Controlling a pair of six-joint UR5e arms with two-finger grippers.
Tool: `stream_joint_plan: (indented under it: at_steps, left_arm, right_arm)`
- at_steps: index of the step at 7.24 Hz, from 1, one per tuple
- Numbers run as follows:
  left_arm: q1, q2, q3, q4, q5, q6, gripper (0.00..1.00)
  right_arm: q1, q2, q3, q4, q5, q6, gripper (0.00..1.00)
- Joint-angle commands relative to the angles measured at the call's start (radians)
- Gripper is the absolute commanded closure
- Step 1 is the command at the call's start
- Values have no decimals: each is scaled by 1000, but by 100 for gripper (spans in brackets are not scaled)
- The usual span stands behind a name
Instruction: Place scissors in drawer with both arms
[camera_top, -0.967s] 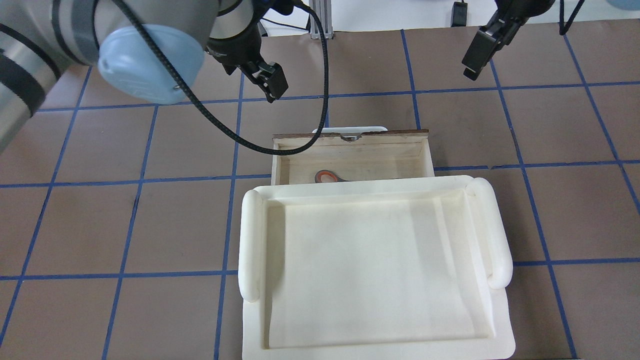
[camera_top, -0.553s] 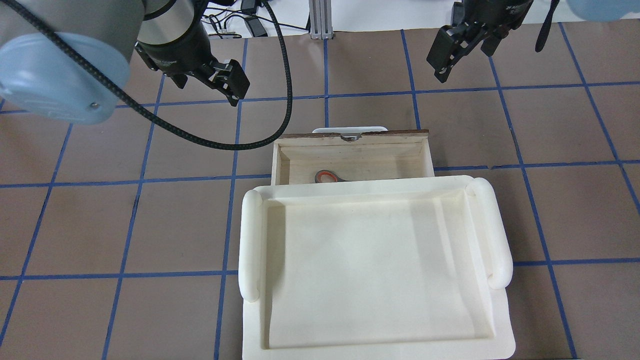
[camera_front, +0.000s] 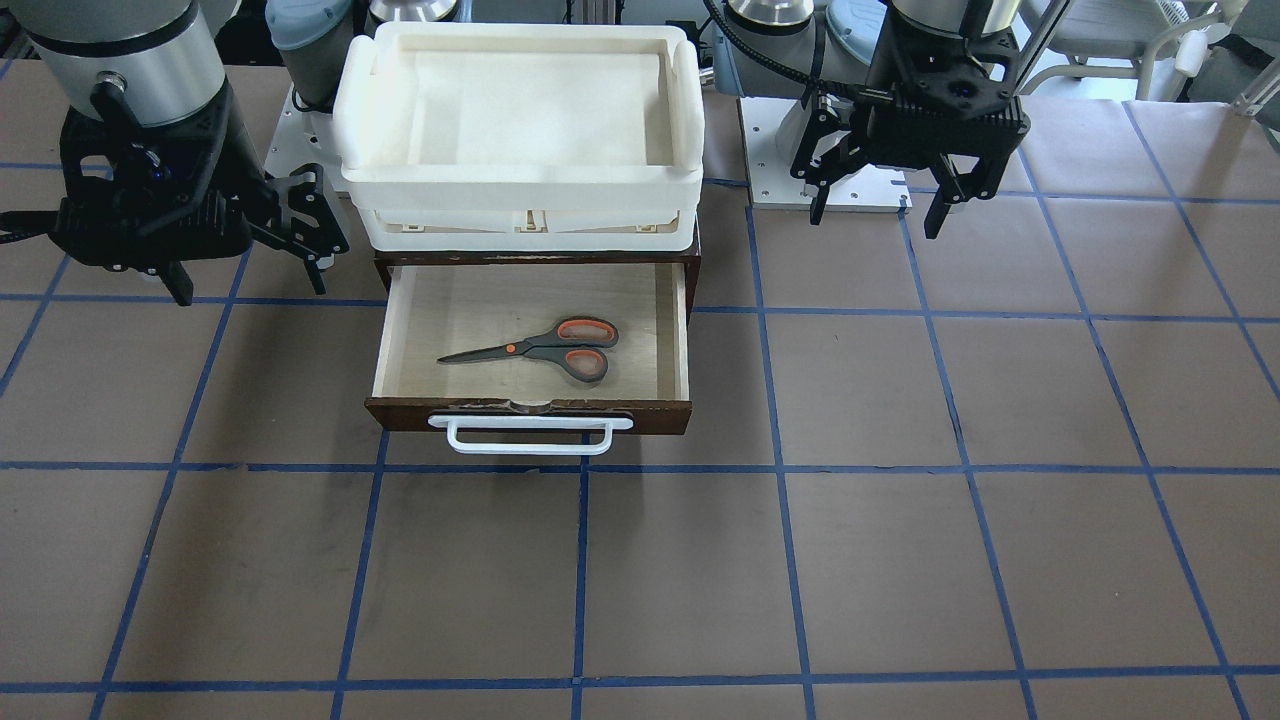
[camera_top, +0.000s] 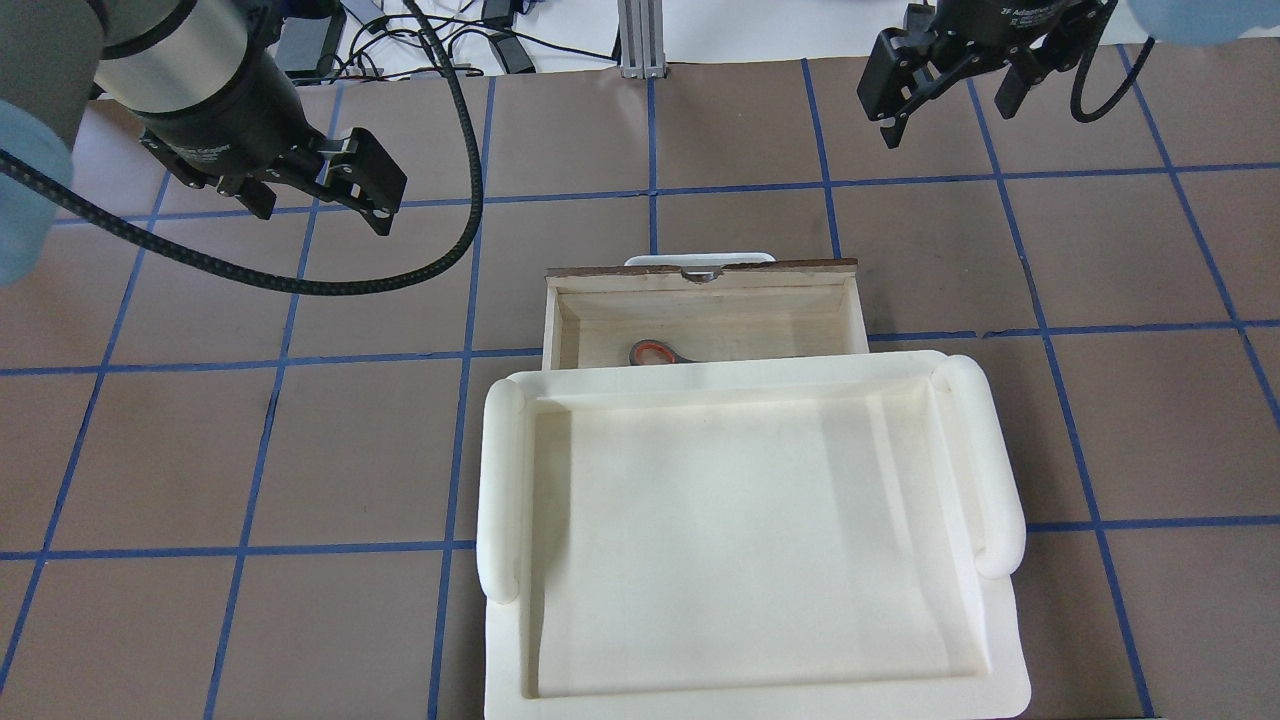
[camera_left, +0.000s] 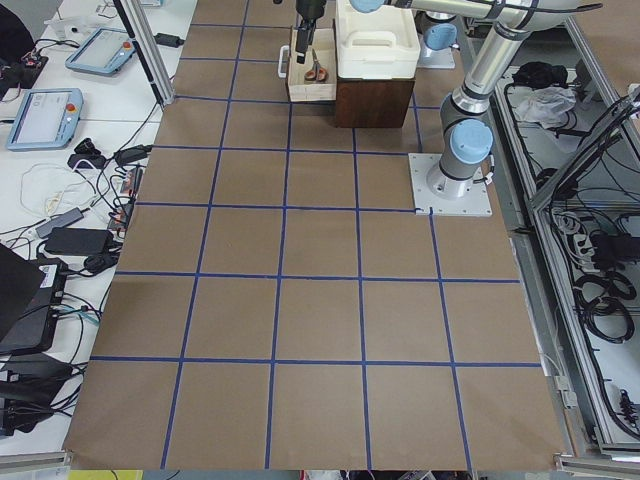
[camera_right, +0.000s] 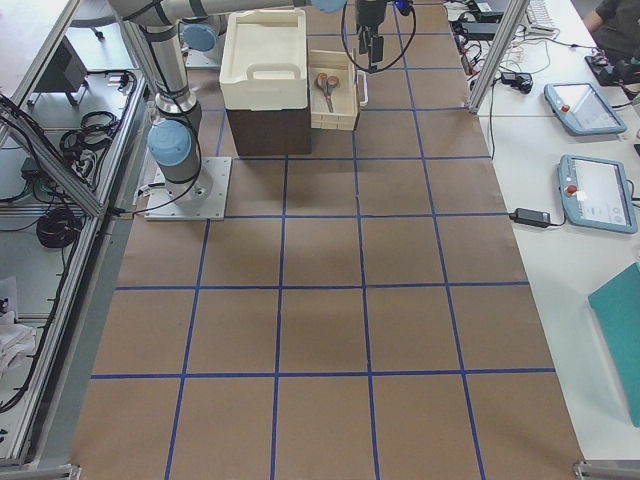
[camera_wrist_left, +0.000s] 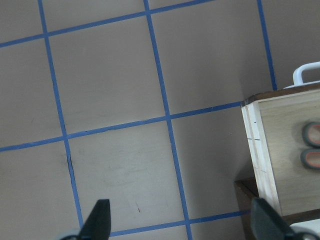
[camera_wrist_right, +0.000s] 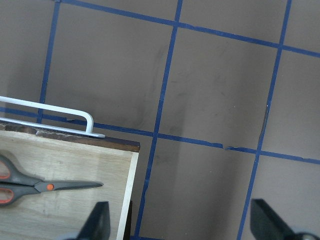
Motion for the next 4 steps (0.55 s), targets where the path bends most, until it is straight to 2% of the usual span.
stream_joint_plan:
  at_steps: [1, 2, 4]
  left_arm:
    - [6, -26, 9, 72, -8, -55, 0]
    - [6, -28, 7, 76, -6, -54, 0]
    - [4, -22, 4, 73, -5, -57, 0]
  right_arm:
    - [0, -1, 0, -1, 3, 0, 0]
    - [-2, 1, -1, -3, 35, 1, 0]
    - [-3, 1, 0, -3, 41, 1, 0]
